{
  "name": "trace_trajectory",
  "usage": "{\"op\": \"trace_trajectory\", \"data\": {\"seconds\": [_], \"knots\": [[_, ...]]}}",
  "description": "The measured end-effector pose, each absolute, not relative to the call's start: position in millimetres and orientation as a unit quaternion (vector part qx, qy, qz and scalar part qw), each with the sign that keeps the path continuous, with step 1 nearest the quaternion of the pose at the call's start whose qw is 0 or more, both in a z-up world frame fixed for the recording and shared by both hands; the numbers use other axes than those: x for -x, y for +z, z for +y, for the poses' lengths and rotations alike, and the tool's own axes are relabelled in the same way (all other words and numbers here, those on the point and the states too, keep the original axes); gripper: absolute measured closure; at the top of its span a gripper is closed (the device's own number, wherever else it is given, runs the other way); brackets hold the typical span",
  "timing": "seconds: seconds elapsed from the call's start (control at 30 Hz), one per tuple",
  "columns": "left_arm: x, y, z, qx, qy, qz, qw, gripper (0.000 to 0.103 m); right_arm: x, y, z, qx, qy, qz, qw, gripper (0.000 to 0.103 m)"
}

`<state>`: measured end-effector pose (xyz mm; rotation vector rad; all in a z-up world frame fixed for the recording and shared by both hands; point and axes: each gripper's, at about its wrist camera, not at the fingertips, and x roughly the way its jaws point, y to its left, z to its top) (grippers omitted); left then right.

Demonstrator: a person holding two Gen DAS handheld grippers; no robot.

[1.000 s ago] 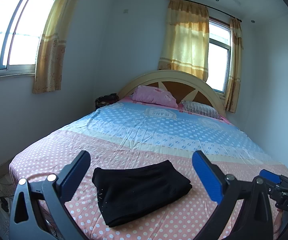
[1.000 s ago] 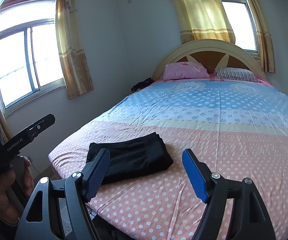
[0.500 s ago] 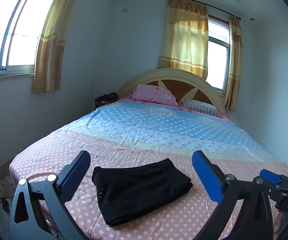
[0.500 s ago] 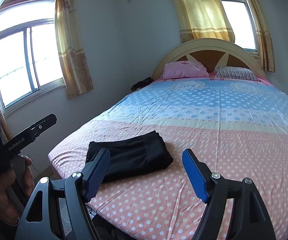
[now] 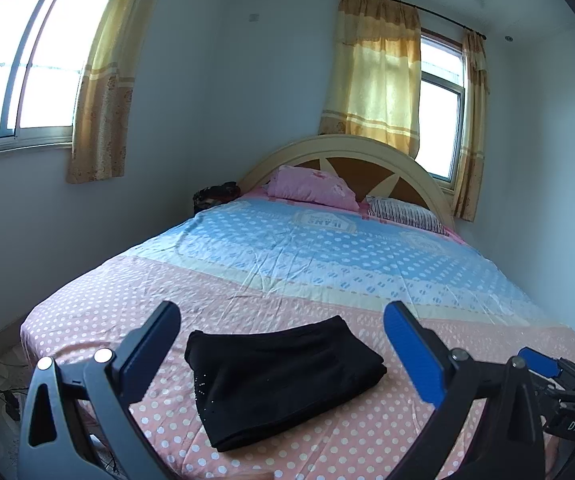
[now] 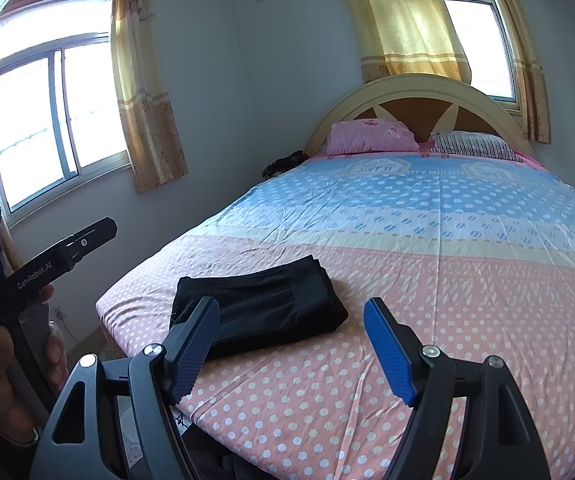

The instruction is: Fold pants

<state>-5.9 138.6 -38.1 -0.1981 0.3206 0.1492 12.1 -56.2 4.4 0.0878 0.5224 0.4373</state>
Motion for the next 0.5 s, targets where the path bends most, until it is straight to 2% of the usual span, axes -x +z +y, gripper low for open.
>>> {"op": "trace_trajectory", "data": {"seconds": [0.5], "knots": [[3.2,-45.4,135.1,0.076,0.095,0.162,0.979,0.000,-11.9,-0.7,-56.8,-0.040,0.214,0.263,0.940,0.027]]}}
